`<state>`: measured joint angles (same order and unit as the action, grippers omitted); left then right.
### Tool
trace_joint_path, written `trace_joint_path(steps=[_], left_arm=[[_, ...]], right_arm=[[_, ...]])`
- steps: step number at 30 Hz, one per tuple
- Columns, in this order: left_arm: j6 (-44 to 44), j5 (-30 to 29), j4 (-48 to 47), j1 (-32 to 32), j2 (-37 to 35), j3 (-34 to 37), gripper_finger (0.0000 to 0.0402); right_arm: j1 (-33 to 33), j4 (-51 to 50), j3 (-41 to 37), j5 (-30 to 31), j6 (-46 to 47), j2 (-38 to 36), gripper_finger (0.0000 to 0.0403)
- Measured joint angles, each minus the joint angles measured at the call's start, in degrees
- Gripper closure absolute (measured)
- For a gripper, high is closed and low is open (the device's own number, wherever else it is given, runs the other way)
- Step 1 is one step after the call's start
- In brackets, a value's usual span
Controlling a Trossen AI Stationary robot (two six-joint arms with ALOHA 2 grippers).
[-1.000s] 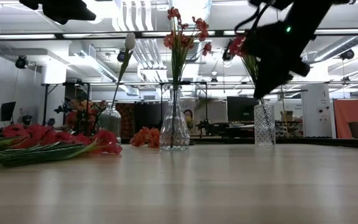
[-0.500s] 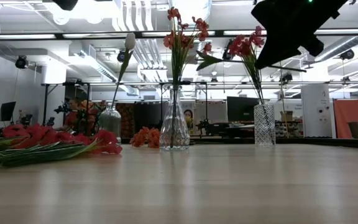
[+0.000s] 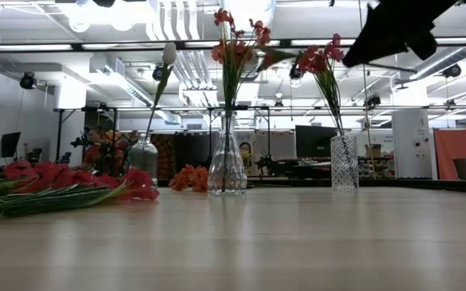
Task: Sort flowers into vase by color
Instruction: Put the top white tulip into the top left transparent vase
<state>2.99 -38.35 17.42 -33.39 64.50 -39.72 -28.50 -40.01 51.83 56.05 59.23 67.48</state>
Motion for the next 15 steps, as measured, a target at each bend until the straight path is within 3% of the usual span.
trace_joint_path(steps=[6,15], left_arm=[[-1.86,0.00,2.22,0.00,0.41,0.00,0.0234],[-6.81,-0.02,6.76,0.00,0.41,0.00,0.0234]], right_arm=[[-2.26,-0.12,0.17,6.98,-1.67,-3.56,0.0390],[-2.24,2.62,2.79,17.45,-14.09,-8.99,0.0390]])
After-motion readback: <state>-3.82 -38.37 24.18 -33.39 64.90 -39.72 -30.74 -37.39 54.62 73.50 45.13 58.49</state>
